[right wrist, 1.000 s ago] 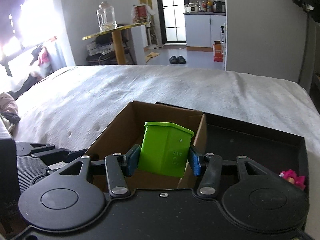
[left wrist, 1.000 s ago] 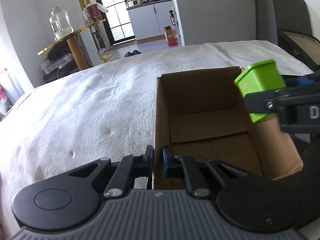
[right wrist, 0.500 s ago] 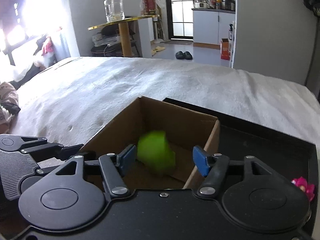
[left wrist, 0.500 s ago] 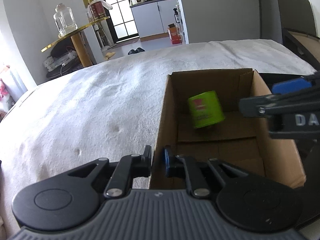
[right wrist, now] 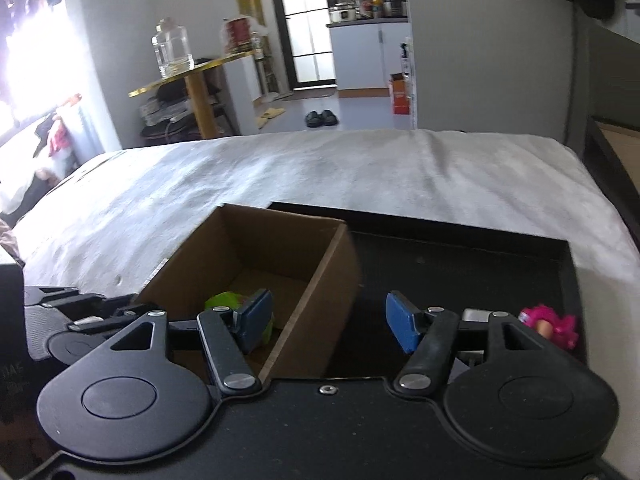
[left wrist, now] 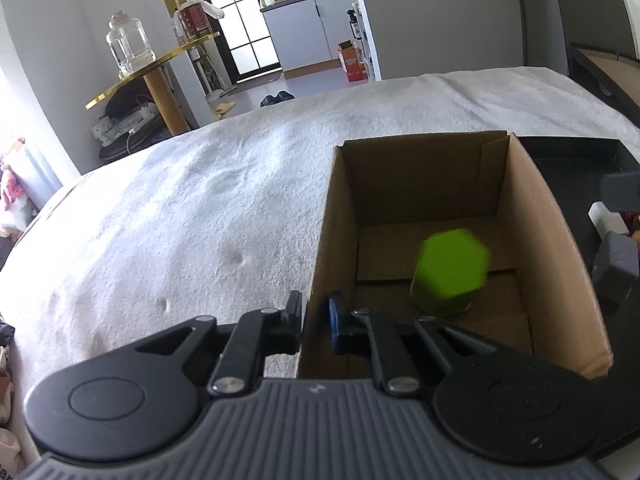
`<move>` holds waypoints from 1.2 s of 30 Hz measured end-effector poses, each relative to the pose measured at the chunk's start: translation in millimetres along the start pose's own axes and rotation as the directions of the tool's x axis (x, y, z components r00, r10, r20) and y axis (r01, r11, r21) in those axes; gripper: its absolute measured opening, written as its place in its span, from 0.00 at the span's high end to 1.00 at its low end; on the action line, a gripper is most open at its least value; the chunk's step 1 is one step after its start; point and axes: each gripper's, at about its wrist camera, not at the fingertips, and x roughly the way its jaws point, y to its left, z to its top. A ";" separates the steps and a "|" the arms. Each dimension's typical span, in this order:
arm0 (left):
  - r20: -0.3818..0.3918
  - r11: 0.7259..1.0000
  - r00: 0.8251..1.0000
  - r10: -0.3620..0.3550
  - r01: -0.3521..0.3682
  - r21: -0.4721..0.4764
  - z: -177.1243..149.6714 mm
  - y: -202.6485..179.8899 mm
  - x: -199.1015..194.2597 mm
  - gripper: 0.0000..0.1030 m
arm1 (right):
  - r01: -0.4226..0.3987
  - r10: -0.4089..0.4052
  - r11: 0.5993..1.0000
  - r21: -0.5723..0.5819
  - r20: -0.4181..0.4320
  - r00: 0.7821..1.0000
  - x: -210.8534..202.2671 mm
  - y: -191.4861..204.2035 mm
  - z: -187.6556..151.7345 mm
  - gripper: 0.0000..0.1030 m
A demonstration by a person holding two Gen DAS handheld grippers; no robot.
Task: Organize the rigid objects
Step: 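Move the right gripper to the lavender cube and close on it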
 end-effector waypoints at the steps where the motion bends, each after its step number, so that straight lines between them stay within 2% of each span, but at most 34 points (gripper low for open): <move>1: -0.002 1.000 1.000 0.000 0.000 0.000 0.1 -0.3 0.0 0.89 | 0.007 -0.007 1.000 0.007 -0.006 1.000 -0.3 -3.9 -1.6 0.39; 11: -0.006 1.000 1.000 0.015 -0.015 0.005 -0.4 -3.7 -1.0 0.89 | 0.071 -0.070 0.995 0.063 -0.025 0.997 -3.8 -29.0 -12.6 0.39; 26: -0.023 0.999 0.999 0.040 -0.040 0.017 2.0 -6.7 -2.8 0.89 | 0.145 -0.140 0.987 0.065 -0.080 0.987 6.7 -56.8 -34.3 0.39; 29: -0.029 0.998 0.998 0.053 -0.052 0.028 3.4 -9.4 -2.8 0.89 | 0.145 -0.138 0.986 0.077 -0.095 0.986 12.8 -60.1 -36.6 0.36; 31: -0.032 0.998 0.998 0.060 -0.059 0.031 3.9 -11.1 -3.1 0.89 | 0.143 -0.136 0.988 0.066 -0.098 0.986 16.9 -59.8 -38.1 0.30; 36: -0.045 0.997 0.996 0.073 -0.072 0.037 5.9 -12.4 -2.3 0.88 | 0.125 -0.118 0.991 0.055 -0.122 0.986 30.6 -60.2 -39.7 0.30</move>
